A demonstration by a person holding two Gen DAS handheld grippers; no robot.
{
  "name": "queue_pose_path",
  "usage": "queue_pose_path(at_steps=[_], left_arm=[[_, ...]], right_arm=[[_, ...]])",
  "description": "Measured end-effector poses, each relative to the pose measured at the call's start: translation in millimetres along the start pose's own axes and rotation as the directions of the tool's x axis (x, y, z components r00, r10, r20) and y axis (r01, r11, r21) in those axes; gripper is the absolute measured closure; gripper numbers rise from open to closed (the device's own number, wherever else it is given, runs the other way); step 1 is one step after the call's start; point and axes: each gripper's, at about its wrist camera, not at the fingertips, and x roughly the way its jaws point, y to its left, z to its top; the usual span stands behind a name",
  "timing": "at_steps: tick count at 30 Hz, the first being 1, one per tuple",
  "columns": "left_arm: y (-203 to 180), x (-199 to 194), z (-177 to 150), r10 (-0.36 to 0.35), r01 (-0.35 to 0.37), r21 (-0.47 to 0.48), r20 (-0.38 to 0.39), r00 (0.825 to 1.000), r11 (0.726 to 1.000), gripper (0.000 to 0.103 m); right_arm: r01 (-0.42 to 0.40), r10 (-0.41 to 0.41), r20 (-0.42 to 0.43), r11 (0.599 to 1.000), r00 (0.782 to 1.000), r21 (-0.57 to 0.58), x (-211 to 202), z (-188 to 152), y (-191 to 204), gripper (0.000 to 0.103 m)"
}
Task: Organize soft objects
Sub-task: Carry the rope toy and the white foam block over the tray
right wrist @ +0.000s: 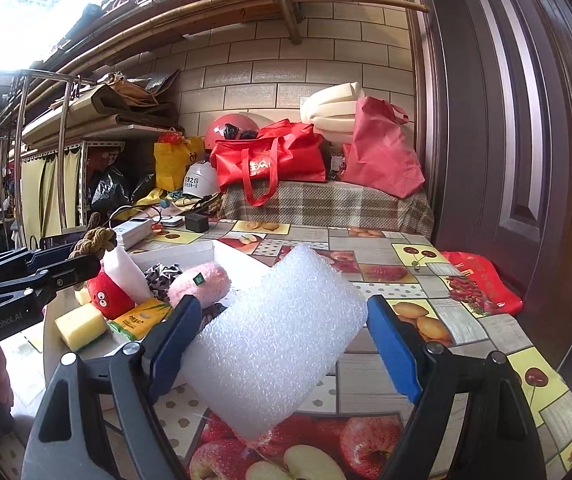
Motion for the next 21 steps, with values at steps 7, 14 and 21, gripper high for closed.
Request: queue_pose_path(at_steps=[7, 14, 21], left_arm=[[18.6, 4.3, -1.2, 0.045, -0.045, -0.013, -0.014, 0.999, 0.999, 0.071], [36.1, 11.4, -1.8, 0.072, -0.073, -0.037, -0.038, 0.997, 0.997, 0.071], [44.4, 20.1, -0.1, 0.08, -0.081, -0.021, -0.044, 0.996, 0.997, 0.071]], right_arm=[[-0.024, 0.024, -0.012, 1.0, 1.0, -0.005, 6.9, 0.9, 10.0, 0.019], [-0.068, 0.067, -0.03, 0.997, 0.997, -0.024, 13.9, 1.6, 23.5, 0.019], [-0.135, 0.133, -0.061, 0.99, 0.989, -0.039, 28.2, 3.3, 40.9, 0.019]])
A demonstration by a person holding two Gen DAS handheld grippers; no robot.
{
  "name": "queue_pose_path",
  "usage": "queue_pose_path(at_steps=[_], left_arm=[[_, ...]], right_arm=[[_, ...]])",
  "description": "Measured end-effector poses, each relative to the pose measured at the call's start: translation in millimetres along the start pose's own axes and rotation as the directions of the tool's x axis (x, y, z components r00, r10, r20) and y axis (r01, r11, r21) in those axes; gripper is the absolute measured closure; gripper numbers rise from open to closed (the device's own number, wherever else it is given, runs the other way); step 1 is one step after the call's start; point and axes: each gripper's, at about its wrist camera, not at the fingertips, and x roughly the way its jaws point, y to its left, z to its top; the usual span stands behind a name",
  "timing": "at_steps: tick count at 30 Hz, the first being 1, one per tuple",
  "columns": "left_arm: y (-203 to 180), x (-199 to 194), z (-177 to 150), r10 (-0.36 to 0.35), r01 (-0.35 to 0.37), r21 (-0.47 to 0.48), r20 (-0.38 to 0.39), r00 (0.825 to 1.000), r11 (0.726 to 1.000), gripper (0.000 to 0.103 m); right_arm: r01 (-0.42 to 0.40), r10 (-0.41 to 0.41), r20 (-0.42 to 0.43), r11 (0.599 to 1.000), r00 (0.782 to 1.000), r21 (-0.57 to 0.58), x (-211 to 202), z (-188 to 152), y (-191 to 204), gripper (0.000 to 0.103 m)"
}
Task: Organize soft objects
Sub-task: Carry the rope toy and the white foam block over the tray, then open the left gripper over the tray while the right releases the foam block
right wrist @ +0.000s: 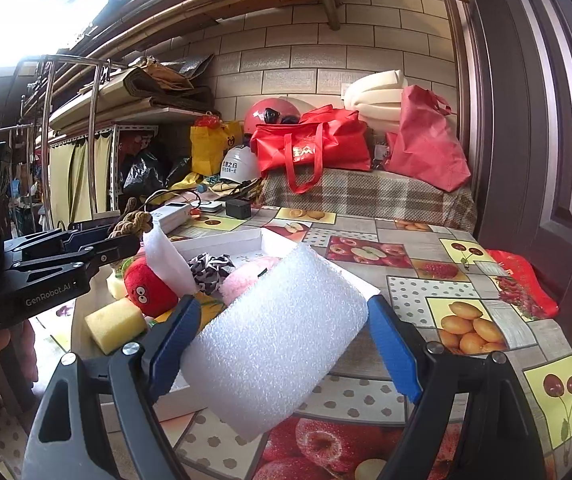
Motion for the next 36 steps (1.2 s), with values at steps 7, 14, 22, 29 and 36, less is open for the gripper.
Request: queue_pose_path(at_steps=[7, 14, 22, 29, 36], left_arm=[[6.9, 12.0, 3.4, -0.012, 0.012, 0.005, -0.008, 1.0, 1.0, 0.071], [8.5, 24.9, 6.5, -0.011, 0.011, 0.009, -0.027, 1.0, 1.0, 0.07], [15.6, 37.7, 8.2, -0.024, 0.023, -0.021, -0.063, 0.998, 1.0, 0.07], [18.2, 46.3, 11.0, -0.02, 0.018, -0.027, -0.078, 0.997, 0.999, 0.07], [21.4, 58.8, 13.4, 0.004, -0.008, -0.033, -0.094, 0.996, 0.999, 0.068]], right_arm=[[-0.111, 0.105, -0.059, 0.989, 0.993, -0.099, 19.3, 2.2, 27.2, 0.018], [-0.151, 0.14, -0.11, 0.983, 0.984, -0.105, 48.0, 8.7, 36.7, 0.018], [-0.156, 0.141, -0.159, 0.984, 0.977, -0.082, 72.9, 13.3, 34.8, 0.018], [-0.135, 0.12, -0.17, 0.988, 0.978, -0.079, 87.1, 17.7, 32.3, 0.018], [-0.071, 0.065, -0.165, 0.997, 0.984, -0.029, 102.5, 23.3, 18.2, 0.018]])
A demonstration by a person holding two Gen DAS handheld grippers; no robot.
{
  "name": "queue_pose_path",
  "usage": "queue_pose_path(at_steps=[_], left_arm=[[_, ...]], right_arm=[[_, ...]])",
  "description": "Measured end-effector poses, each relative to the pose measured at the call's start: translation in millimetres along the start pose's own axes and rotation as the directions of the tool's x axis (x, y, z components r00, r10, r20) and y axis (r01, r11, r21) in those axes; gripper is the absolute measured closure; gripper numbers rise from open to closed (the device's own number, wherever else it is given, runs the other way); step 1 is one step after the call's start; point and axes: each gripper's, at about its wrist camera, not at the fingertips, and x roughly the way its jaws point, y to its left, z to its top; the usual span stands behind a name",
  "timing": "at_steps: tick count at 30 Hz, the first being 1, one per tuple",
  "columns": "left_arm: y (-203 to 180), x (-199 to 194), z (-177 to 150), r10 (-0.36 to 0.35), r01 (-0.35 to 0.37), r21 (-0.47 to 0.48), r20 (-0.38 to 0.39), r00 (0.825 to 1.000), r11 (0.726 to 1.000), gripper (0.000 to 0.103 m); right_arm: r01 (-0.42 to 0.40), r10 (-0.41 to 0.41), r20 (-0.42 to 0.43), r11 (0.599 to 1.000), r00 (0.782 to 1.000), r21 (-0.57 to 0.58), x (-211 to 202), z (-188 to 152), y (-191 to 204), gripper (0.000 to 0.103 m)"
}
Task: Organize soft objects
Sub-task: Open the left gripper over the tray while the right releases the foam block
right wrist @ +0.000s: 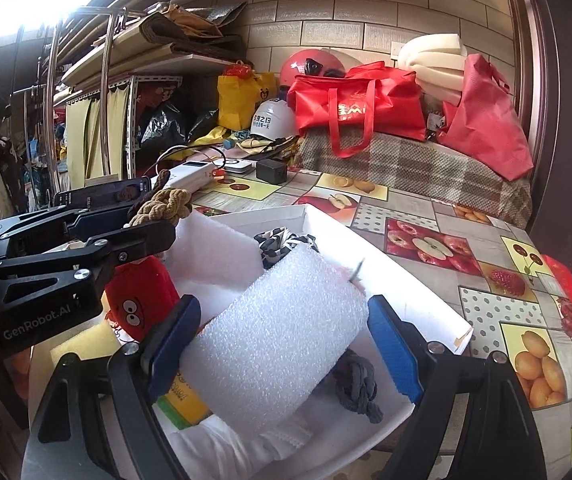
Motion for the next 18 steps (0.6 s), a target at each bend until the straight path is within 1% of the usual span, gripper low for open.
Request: queue_pose_path(at_steps=[2, 4, 8, 10, 12, 13, 14, 15, 18], left_arm=[[-1.8, 2.7, 0.7, 0.008, -0.008, 0.01, -0.005, 1.0, 1.0, 0.067], [-5.4, 6.8, 1.4, 0.017, -0.016, 0.027, -0.019, 1.0, 1.0, 0.062], [-8.3, 11.1, 1.7, 0.03, -0.028, 0.046, -0.037, 0.999, 0.999, 0.058], [-4.5, 11.4, 1.8, 0.038, -0.037, 0.026, -0.039, 0.999, 0.999, 0.05], [1.6, 10.2, 1.8, 0.054, -0.054, -0.007, -0.033, 0.998, 0.999, 0.032], [4.7, 9.2, 1.9, 0.062, -0.062, -0.023, -0.026, 0.998, 0.998, 0.027], [7.2, 7.5, 1.7, 0.071, -0.072, -0.037, -0.018, 0.997, 0.997, 0.018], [9.0, 5.4, 1.1, 0.082, -0.082, -0.046, -0.008, 0.997, 0.996, 0.012], [7.0, 2.1, 0.9, 0.109, -0.108, -0.042, 0.015, 0.994, 0.993, 0.011]], right_arm=[[0.003, -0.003, -0.003, 1.0, 1.0, 0.03, 2.7, 1.3, -6.0, 0.018], [0.006, -0.006, -0.005, 0.999, 1.0, 0.046, 4.1, 2.2, -8.6, 0.018], [0.01, -0.01, -0.005, 0.999, 1.0, 0.038, 4.9, 3.2, -6.8, 0.018], [0.005, -0.005, -0.007, 0.999, 1.0, 0.047, 4.9, 3.1, -9.0, 0.015], [0.007, -0.006, -0.007, 0.998, 1.0, 0.067, 5.2, 2.9, -13.0, 0.009], [0.014, -0.014, -0.003, 0.997, 1.0, 0.079, 4.2, 2.6, -15.3, 0.006], [0.022, -0.023, 0.002, 0.995, 1.0, 0.093, 2.8, 2.1, -17.4, 0.0], [0.021, -0.022, 0.011, 0.995, 1.0, 0.101, 1.2, 1.7, -19.0, 0.0], [0.034, -0.037, 0.032, 0.995, 0.999, 0.091, -3.3, 1.6, -15.9, 0.0]])
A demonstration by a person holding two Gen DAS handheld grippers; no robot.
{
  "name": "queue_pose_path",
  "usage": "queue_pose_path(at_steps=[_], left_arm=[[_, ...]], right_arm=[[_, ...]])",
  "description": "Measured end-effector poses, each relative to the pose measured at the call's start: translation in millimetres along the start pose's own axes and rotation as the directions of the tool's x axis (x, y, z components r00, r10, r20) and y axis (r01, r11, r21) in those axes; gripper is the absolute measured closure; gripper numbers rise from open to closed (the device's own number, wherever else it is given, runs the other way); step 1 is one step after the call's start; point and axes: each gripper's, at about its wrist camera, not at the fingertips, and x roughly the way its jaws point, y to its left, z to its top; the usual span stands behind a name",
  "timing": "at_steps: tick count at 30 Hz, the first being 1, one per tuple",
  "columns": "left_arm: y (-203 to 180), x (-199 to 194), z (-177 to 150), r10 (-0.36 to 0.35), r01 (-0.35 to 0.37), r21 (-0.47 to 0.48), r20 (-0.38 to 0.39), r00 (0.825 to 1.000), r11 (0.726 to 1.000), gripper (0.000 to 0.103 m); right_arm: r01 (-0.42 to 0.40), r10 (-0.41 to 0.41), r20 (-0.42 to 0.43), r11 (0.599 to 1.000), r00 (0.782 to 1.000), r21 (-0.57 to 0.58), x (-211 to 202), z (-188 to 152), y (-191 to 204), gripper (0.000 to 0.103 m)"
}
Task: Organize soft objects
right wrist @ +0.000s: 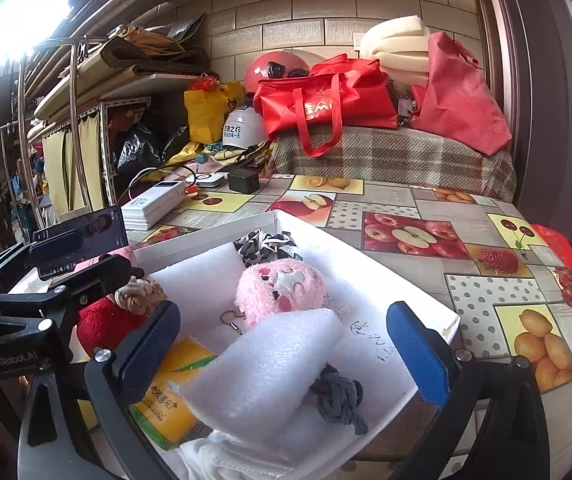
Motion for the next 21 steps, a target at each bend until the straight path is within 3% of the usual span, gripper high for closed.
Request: queue_pose_path(at_steps=[5, 9, 13, 21], left_arm=[[0.3, -8.0, -1.5, 0.014, -0.015, 0.005, 0.039, 0.999, 1.0, 0.011], [6.3, -16.3, -2.1, 0.059, -0.056, -0.031, 0.081, 0.995, 0.998, 0.0], [7.7, -24.9, -3.6, 0.048, -0.044, -0.034, 0.119, 0.992, 0.998, 0.0], [-0.1, -37.1, -8.9, 0.014, -0.01, -0.034, 0.106, 0.994, 0.999, 0.0]], right_arm=[[0.011, -0.011, 0.034, 1.0, 0.999, -0.015, -5.4, 0.8, 3.4, 0.0], [0.015, -0.014, 0.054, 1.0, 0.998, -0.015, -8.5, 0.9, 3.2, 0.0], [0.033, -0.032, 0.083, 0.999, 0.996, -0.012, -11.9, 0.5, 2.5, 0.0], [0.049, -0.052, 0.155, 0.999, 0.986, 0.02, -29.2, -4.0, -2.4, 0.0]])
